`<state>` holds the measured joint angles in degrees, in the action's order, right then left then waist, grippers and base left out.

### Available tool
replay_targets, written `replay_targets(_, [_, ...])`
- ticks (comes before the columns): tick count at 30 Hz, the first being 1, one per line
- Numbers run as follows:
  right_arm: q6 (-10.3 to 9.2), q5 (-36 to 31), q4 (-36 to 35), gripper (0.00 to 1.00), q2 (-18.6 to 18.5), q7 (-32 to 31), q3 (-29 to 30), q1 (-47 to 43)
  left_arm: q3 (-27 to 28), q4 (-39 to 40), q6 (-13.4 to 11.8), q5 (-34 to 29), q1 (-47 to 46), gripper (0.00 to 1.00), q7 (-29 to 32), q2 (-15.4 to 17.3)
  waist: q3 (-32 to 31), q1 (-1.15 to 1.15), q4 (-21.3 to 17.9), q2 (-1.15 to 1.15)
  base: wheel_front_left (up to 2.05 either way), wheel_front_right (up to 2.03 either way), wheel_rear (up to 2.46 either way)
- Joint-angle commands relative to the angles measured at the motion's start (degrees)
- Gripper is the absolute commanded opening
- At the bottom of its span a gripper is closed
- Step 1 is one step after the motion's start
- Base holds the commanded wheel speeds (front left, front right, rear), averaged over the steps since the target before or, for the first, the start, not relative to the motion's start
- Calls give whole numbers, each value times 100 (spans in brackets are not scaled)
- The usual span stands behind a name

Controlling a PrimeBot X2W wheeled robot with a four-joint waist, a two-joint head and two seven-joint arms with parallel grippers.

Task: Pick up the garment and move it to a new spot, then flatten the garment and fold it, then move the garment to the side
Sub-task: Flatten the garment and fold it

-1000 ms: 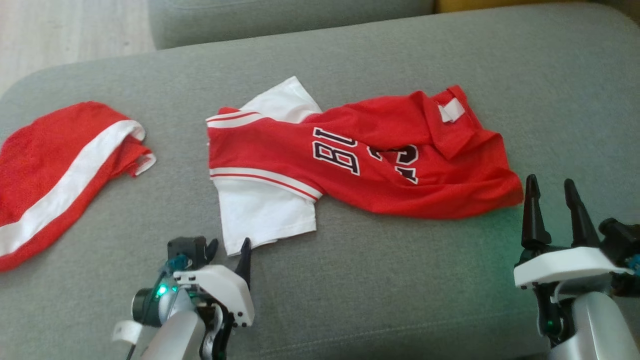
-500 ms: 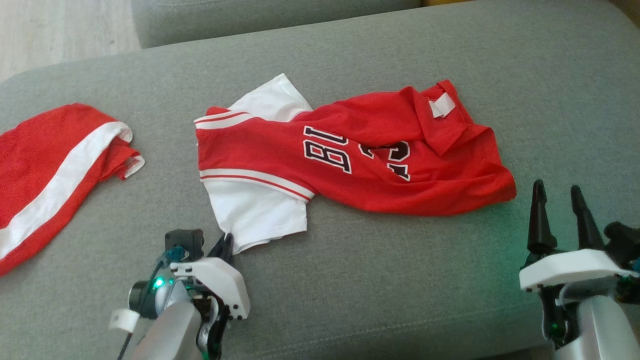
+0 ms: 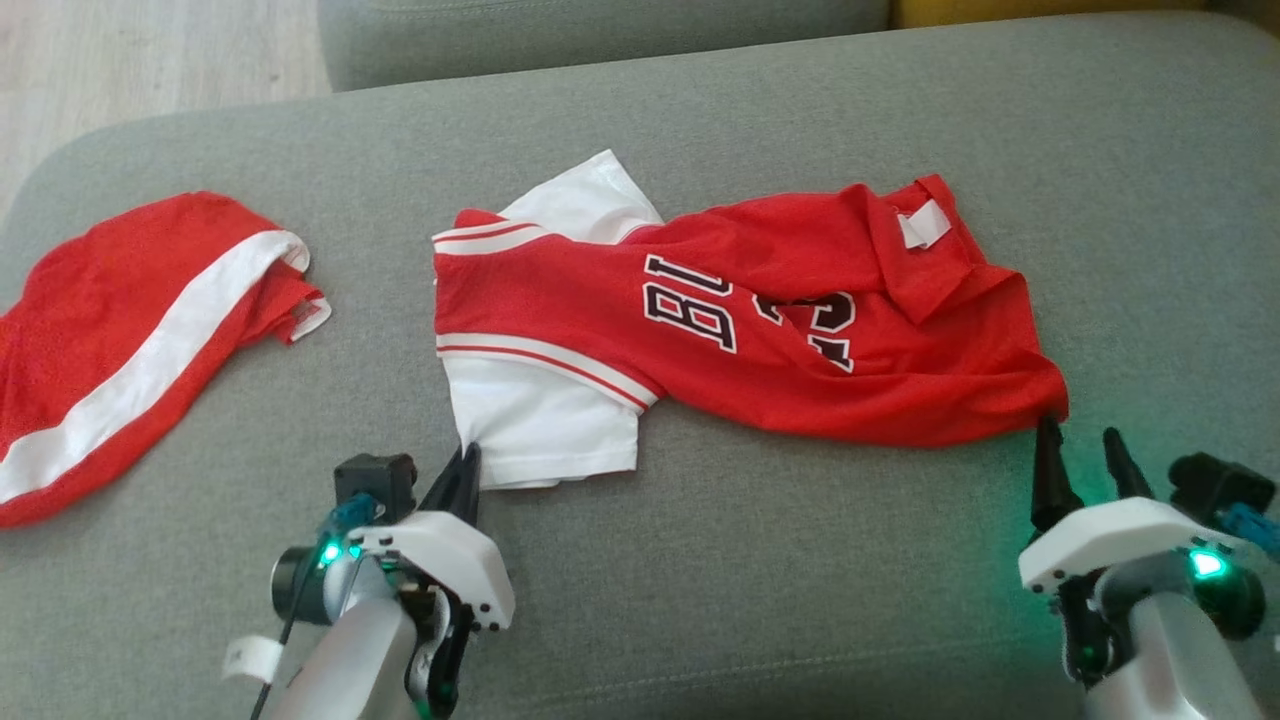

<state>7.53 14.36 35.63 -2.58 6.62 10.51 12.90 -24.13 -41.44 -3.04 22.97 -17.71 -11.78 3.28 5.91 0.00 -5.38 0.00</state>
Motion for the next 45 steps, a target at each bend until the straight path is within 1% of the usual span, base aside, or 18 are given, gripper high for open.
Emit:
replay_targets(1, [-4,35,113,100,-30,58,-96,343,115,235,-16,57,-91,0,-95,57,12,0,24,0,0,0,0])
replay_targets(5, [-4,101,718,100,-30,121,-18,651,78,387,-34,50,-71,0,-81,85,45,0,53,0,0,0,0])
replay_targets(14, [-4,143,1832,100,-30,511,-3,1271,1,700,-84,37,-70,0,-3,140,181,0,109,0,0,0,0])
replay_targets(15, [-4,165,2047,100,-30,587,-2,1384,-20,736,-84,37,-68,0,11,147,196,0,129,0,0,0,0])
replay_targets(18, [-4,269,2339,100,-30,685,-43,1546,-39,780,-98,46,-61,0,28,154,209,0,149,0,0,0,0])
replay_targets(24, [-4,302,2716,100,-30,797,-71,1758,-58,822,-118,65,-43,0,51,184,229,0,160,0,0,0,0])
replay_targets(29, [-4,113,3006,100,-30,832,93,1893,-80,867,-136,78,-62,0,76,204,261,0,188,0,0,0,0])
replay_targets(38, [-4,-228,2957,100,-30,837,366,1896,-102,918,-168,115,-85,0,104,249,284,0,219,0,0,0,0])
replay_targets(39, [-4,-258,2957,75,-30,837,380,1893,-105,918,-170,120,-86,0,107,252,280,0,218,0,0,0,0])
replay_targets(40, [-4,-287,2958,43,-30,837,393,1890,-108,917,-173,125,-87,0,108,254,275,0,217,0,0,0,0])
replay_targets(41, [-4,-315,2958,15,-30,837,403,1887,-112,915,-174,130,-87,0,107,255,266,0,215,0,0,0,0])
replay_targets(42, [-4,-352,2953,0,-30,837,407,1882,-114,912,-175,137,-85,0,105,256,254,0,213,0,0,0,0])
replay_targets(45, [-4,-452,2917,0,-30,837,423,1855,-124,887,-182,162,-70,0,89,259,188,0,195,0,0,0,0])
